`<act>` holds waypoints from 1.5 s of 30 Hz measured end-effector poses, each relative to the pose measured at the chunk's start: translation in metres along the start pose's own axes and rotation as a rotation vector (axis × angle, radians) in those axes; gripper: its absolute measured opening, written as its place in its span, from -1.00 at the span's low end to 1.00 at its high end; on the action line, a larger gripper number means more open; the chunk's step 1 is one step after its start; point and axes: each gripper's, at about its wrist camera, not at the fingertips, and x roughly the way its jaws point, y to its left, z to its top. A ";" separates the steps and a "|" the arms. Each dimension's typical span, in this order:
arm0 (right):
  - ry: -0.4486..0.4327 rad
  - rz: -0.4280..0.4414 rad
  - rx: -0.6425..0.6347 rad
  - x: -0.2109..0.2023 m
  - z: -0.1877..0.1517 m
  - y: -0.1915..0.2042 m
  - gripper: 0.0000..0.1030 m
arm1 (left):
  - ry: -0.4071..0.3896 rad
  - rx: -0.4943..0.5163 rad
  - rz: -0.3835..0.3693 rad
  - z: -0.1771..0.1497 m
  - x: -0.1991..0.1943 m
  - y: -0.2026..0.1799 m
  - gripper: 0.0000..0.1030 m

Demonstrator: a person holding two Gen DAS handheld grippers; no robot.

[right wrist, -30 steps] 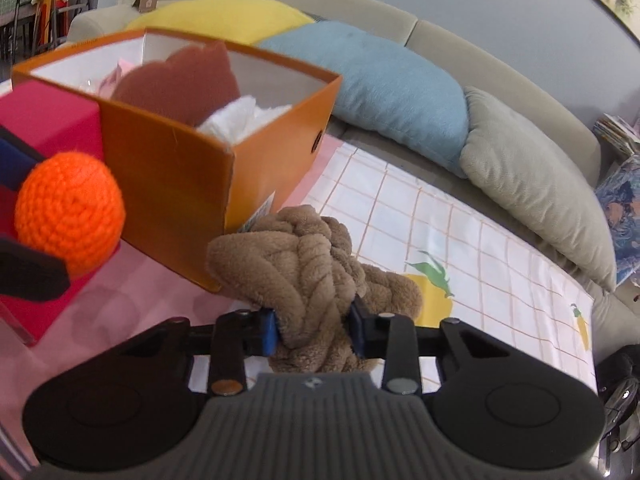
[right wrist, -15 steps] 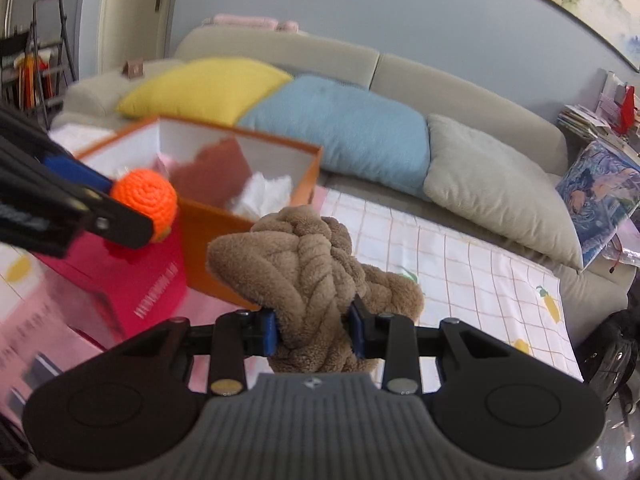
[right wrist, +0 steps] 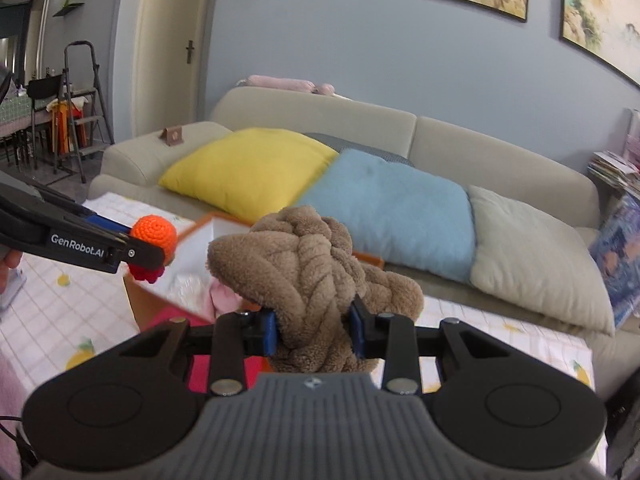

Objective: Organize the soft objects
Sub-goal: 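Carry the ball and towel with both tools over the orange box, then open both tools to drop the ball and towel into the box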

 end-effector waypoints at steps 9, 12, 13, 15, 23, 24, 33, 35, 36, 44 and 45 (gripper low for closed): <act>0.072 0.009 0.024 0.065 0.042 0.001 -0.34 | 0.032 0.027 -0.014 0.030 0.041 0.045 -0.19; 0.133 0.011 0.035 0.092 0.047 0.001 -0.34 | 0.096 0.047 0.001 0.029 0.066 0.050 -0.19; 0.147 0.009 0.038 0.101 0.045 0.000 -0.34 | 0.116 0.060 0.010 0.028 0.075 0.050 -0.19; 0.165 -0.007 0.029 0.116 0.045 0.001 -0.34 | 0.149 0.076 0.004 0.024 0.091 0.051 -0.19; 0.252 -0.019 0.097 0.179 0.041 -0.014 -0.33 | 0.208 0.069 0.012 0.016 0.133 0.055 -0.19; 0.264 -0.005 0.104 0.186 0.040 -0.015 -0.33 | 0.207 0.069 0.012 0.017 0.136 0.056 -0.19; 0.384 -0.022 0.043 0.243 0.028 -0.004 -0.28 | 0.202 0.092 0.017 0.022 0.155 0.054 -0.18; 0.406 -0.011 0.065 0.250 0.025 -0.006 -0.27 | 0.203 0.093 0.015 0.022 0.160 0.053 -0.18; 0.411 -0.008 0.074 0.251 0.024 -0.008 -0.26 | 0.204 0.095 0.011 0.023 0.162 0.052 -0.18; 0.337 0.005 0.016 0.223 0.034 -0.007 0.21 | 0.164 0.125 0.014 0.028 0.155 0.045 0.09; 0.325 0.008 0.015 0.219 0.037 -0.006 0.25 | 0.162 0.130 0.016 0.029 0.152 0.043 0.11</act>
